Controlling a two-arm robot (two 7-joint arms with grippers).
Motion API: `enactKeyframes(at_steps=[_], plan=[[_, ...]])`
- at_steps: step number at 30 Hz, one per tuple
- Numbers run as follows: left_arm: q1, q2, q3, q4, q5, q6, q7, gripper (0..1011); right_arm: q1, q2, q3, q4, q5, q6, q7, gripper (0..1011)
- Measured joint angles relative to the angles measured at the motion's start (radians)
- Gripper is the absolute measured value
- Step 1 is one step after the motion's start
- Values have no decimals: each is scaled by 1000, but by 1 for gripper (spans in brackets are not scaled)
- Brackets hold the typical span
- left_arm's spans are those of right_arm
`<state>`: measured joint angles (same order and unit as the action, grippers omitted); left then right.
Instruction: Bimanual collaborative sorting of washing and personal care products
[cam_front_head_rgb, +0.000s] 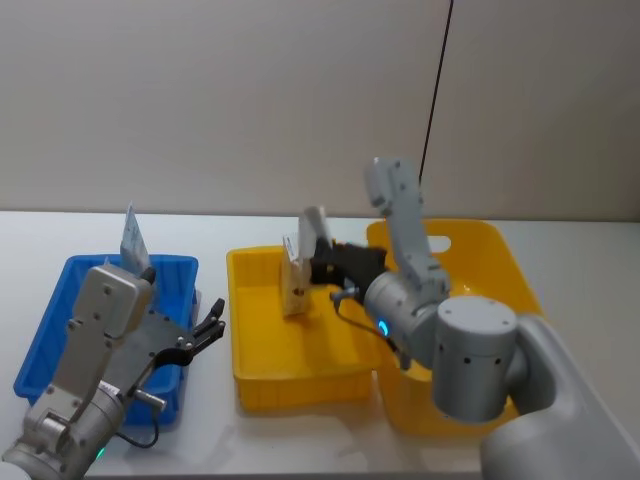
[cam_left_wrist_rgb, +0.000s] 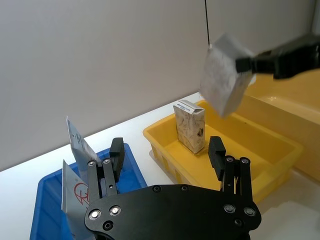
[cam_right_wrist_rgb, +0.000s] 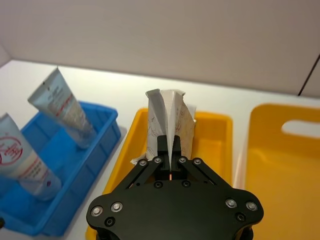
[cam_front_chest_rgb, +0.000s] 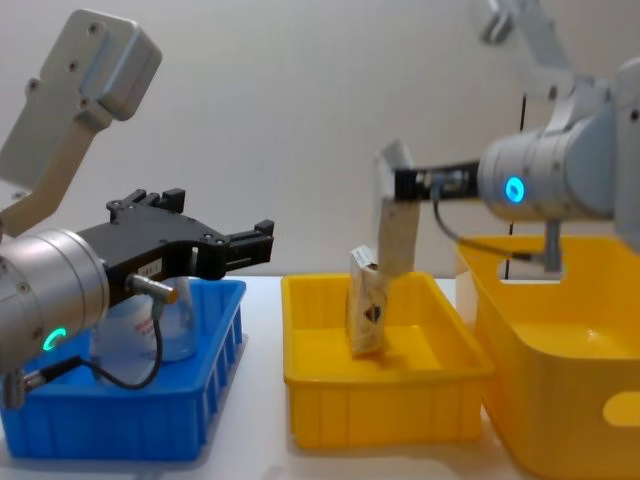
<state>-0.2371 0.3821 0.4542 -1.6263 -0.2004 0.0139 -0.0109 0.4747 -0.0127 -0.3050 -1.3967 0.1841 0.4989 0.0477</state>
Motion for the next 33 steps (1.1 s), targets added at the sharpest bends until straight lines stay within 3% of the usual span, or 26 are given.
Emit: enactKeyframes(at_steps=[7, 14, 33], plan=[[0, 0, 0, 0, 0, 0, 0, 1001, -5, 20, 11, -85, -31, -17, -23, 0], [0, 0, 0, 0, 0, 0, 0, 1001, -22, 35, 30, -174, -62, 4, -58, 0], [0, 0, 0, 0, 0, 0, 0, 1001, -124, 45, 124, -407, -94, 182, -149, 0]])
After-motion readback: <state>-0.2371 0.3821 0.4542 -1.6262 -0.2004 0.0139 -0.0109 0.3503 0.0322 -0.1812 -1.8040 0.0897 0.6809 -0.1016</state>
